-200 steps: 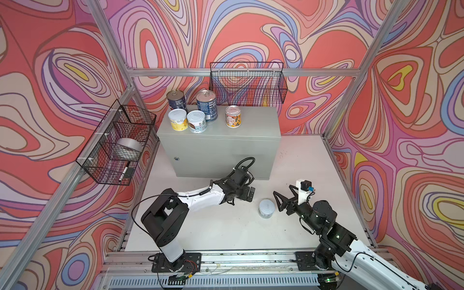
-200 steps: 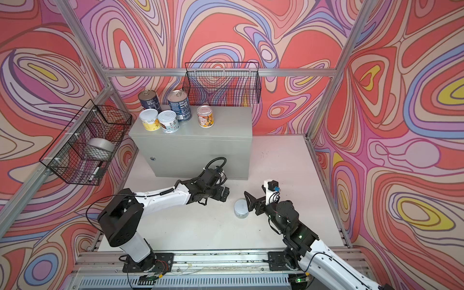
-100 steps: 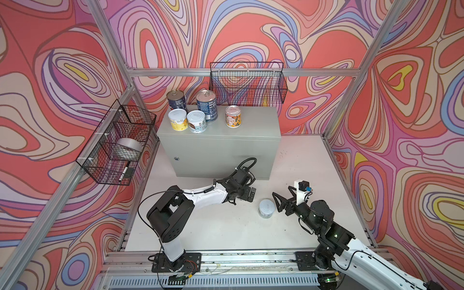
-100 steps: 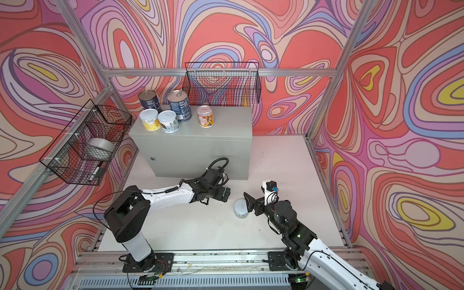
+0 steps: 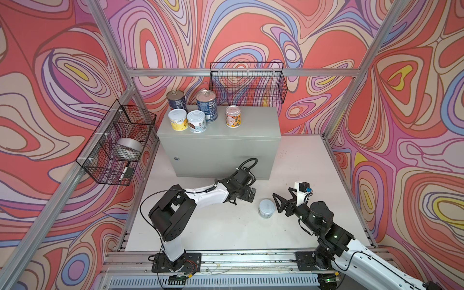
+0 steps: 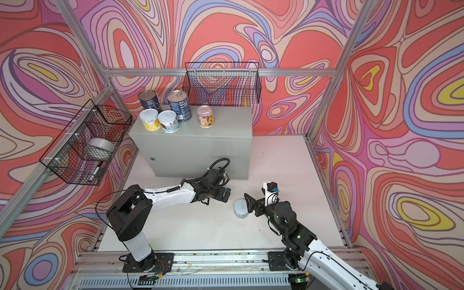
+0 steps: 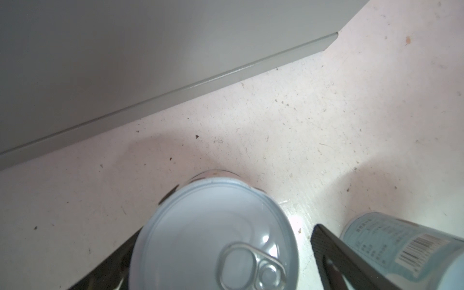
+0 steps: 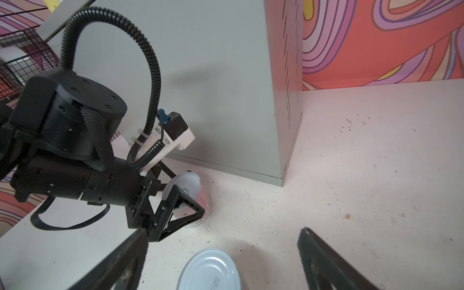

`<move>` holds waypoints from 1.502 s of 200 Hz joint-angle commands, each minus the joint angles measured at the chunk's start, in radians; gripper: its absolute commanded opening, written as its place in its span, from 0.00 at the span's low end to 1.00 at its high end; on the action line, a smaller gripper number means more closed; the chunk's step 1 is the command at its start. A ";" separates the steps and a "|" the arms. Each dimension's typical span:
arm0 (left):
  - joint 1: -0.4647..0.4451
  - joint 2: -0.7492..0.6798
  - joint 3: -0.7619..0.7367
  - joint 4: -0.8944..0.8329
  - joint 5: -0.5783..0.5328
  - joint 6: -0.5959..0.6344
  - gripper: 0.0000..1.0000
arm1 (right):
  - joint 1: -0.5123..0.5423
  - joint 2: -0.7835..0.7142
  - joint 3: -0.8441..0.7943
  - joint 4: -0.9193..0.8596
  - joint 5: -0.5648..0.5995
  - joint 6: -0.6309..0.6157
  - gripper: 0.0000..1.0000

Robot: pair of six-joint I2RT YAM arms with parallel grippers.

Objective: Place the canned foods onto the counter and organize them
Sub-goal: 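Lower the left gripper over the pink pull-tab can while the right gripper approaches, then close the left gripper on the pink pull-tab can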

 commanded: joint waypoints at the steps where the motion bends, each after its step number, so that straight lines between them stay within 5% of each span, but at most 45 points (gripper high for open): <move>1: -0.004 0.005 0.028 -0.026 -0.027 0.004 1.00 | -0.002 -0.010 -0.015 -0.013 0.008 0.016 0.96; 38: -0.004 -0.017 0.052 -0.059 -0.052 0.081 1.00 | -0.002 -0.004 -0.015 -0.014 0.015 0.017 0.96; 76: -0.005 -0.014 0.095 -0.132 -0.048 0.138 0.89 | -0.002 0.028 -0.012 -0.013 0.026 0.015 0.96; 169: -0.004 0.049 0.144 -0.201 -0.034 0.127 0.91 | -0.002 0.061 0.016 -0.036 0.029 0.009 0.96; 239: -0.004 0.001 0.144 -0.186 -0.024 0.107 0.53 | -0.002 -0.063 -0.002 -0.112 0.036 0.035 0.95; 300: -0.004 -0.084 0.137 -0.157 0.006 0.056 0.48 | -0.002 0.072 0.010 -0.062 -0.019 0.023 0.95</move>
